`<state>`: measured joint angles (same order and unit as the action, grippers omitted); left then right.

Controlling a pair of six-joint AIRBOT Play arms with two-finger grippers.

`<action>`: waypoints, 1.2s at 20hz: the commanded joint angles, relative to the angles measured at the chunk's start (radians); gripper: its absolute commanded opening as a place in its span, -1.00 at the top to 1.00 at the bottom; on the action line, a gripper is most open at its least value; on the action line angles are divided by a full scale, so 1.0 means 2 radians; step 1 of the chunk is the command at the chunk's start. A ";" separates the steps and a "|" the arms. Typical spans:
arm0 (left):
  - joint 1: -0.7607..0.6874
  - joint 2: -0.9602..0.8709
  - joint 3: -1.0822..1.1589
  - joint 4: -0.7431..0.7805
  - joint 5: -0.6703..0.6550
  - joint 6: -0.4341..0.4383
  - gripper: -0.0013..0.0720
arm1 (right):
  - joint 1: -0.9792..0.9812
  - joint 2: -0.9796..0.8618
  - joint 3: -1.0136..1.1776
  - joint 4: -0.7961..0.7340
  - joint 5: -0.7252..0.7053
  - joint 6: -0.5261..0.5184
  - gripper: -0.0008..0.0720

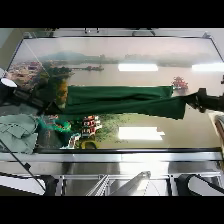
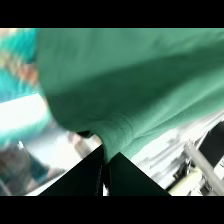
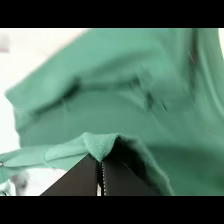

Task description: Fold the shirts.

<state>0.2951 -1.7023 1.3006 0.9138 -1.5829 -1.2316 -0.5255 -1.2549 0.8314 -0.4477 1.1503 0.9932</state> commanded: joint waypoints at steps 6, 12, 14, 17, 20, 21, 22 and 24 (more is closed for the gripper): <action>-0.043 -0.170 0.238 -0.038 -0.003 -0.032 0.89 | 0.089 -0.182 0.085 0.086 -0.109 -0.075 0.92; -0.041 -0.248 0.361 -0.038 -0.100 -0.073 0.16 | 0.067 -0.212 0.120 0.008 -0.080 -0.078 0.19; -0.028 -0.243 0.390 -0.035 -0.107 -0.076 0.16 | 0.035 -0.206 0.151 -0.051 -0.041 -0.078 -0.33; -0.002 -0.217 0.389 -0.051 -0.051 -0.111 0.16 | 0.005 -0.208 0.173 -0.112 -0.025 -0.066 -0.87; -0.010 -0.185 0.328 -0.149 -0.003 -0.092 0.16 | 0.018 -0.234 0.173 -0.115 -0.013 -0.051 -0.87; -0.021 -0.182 0.316 -0.171 0.001 -0.070 0.17 | 0.032 -0.249 0.173 -0.113 -0.008 -0.051 -0.87; -0.037 -0.183 0.313 -0.174 -0.001 -0.061 0.25 | 0.049 -0.263 0.173 -0.109 -0.006 -0.049 -0.86; -0.083 -0.184 0.305 -0.159 0.008 -0.054 0.46 | 0.088 -0.280 0.174 -0.089 -0.004 -0.048 -0.35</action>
<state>0.2108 -2.0811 1.9461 0.6388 -1.6108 -1.3777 -0.4240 -1.7638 1.1744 -0.6342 1.1248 0.8829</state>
